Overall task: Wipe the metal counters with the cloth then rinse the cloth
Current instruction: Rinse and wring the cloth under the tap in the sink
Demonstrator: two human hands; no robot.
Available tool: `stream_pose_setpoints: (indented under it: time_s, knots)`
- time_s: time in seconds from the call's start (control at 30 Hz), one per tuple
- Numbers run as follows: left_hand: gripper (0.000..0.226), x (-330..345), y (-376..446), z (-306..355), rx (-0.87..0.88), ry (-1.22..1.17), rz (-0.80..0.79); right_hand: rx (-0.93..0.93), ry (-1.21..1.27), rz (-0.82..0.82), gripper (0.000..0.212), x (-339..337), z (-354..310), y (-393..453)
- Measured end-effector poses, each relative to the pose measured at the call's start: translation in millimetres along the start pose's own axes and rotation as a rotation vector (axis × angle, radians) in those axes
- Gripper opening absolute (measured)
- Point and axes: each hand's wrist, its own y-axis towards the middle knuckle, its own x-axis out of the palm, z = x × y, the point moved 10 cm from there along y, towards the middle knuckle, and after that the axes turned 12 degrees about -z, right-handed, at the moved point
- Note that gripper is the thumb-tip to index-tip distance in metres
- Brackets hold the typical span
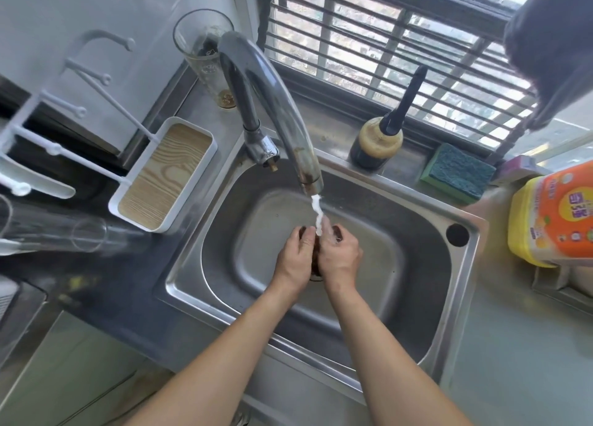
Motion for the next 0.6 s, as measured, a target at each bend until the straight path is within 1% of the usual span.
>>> stream_pose_setpoints:
  time_s: [0.07, 0.1, 0.13, 0.17, 0.2, 0.27, 0.3, 0.33, 0.4, 0.43, 0.47, 0.53, 0.6]
  knots:
    - [0.05, -1, -4, 2, 0.024, 0.139, -0.022, 0.165, 0.093, 0.025, 0.053, -6, 18, 1]
    - [0.046, -3, -4, 2, 0.021, 0.192, -0.02, 0.235, 0.17, 0.023, 0.054, -6, 26, 1]
    - [0.035, -6, -4, 2, 0.024, 0.214, -0.007, 0.288, 0.251, -0.007, 0.053, -1, 31, 0]
    - [0.02, -9, -4, 1, 0.006, 0.172, 0.015, 0.309, 0.318, -0.061, 0.051, 6, 33, 0]
    - [0.011, -11, -3, 3, -0.005, 0.107, 0.039, 0.294, 0.363, -0.122, 0.046, 17, 33, 1]
    - [0.028, -9, -4, 4, -0.061, -0.016, 0.029, 0.221, 0.427, -0.244, 0.024, 35, 21, -2]
    - [0.037, -6, -6, 6, -0.081, -0.045, 0.006, 0.2, 0.433, -0.28, 0.012, 40, 18, -5]
    - [0.042, -6, -8, 5, -0.096, -0.068, -0.004, 0.184, 0.435, -0.297, 0.005, 41, 16, -8]
    - [0.045, -17, -9, -2, -0.117, -0.104, 0.024, 0.156, 0.452, -0.301, 0.022, 37, 16, -12]
    - [0.047, -25, -9, -3, -0.123, -0.085, 0.045, 0.144, 0.453, -0.293, 0.027, 33, 15, -12]
    - [0.047, -33, -7, -3, -0.124, -0.016, 0.058, 0.131, 0.45, -0.293, 0.029, 30, 9, -14]
    - [0.041, -43, -10, 14, -0.115, 0.187, 0.085, 0.125, 0.449, -0.31, 0.026, 29, 1, -18]
    - [0.033, -47, -14, 37, -0.09, 0.331, 0.115, 0.144, 0.493, -0.314, 0.018, 29, -8, -22]
